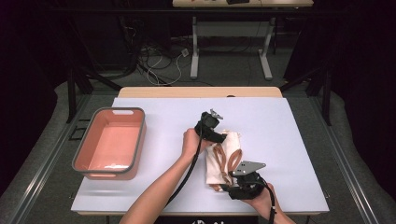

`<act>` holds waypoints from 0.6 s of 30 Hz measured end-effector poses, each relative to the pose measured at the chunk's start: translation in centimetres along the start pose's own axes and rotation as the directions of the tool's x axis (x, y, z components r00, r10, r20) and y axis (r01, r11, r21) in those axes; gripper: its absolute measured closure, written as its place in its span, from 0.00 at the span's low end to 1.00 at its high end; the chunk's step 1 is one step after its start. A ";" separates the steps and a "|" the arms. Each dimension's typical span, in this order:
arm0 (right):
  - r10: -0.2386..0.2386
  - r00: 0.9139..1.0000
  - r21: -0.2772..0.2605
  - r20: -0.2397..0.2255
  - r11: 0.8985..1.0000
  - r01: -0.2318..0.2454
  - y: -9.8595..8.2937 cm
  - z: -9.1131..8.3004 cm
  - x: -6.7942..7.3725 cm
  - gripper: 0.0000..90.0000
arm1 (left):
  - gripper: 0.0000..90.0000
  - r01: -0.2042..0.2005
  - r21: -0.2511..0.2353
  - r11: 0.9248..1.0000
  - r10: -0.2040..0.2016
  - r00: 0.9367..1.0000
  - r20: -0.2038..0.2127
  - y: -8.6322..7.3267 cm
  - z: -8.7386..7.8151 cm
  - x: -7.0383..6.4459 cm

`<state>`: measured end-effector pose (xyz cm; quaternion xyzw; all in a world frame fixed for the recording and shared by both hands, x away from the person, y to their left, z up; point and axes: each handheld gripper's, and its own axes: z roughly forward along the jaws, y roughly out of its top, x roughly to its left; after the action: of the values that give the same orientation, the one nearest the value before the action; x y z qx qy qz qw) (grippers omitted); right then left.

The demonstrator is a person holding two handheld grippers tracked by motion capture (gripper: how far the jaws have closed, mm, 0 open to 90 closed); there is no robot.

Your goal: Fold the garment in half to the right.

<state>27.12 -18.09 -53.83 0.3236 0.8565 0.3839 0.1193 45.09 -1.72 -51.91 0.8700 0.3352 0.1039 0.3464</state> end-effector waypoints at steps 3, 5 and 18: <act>0.011 1.000 -0.009 -0.005 1.000 -0.011 0.2 -0.3 -0.3 0.33 | 0.33 0.017 0.001 1.000 -0.017 1.000 -0.005 -0.6 -0.7 0.1; 0.012 1.000 -0.012 -0.012 1.000 -0.012 0.4 -0.4 -0.5 0.30 | 0.31 0.016 -0.001 1.000 -0.016 1.000 -0.015 -1.0 -1.2 0.2; 0.030 1.000 -0.013 0.004 0.999 -0.030 0.9 -0.3 -1.5 0.23 | 0.16 -0.005 0.029 1.000 0.005 1.000 0.006 -4.5 -3.7 0.4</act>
<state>28.56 -18.78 -53.01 0.3364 0.8489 0.3904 0.1175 41.55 2.87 -52.19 0.8759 0.3336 0.0974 0.3346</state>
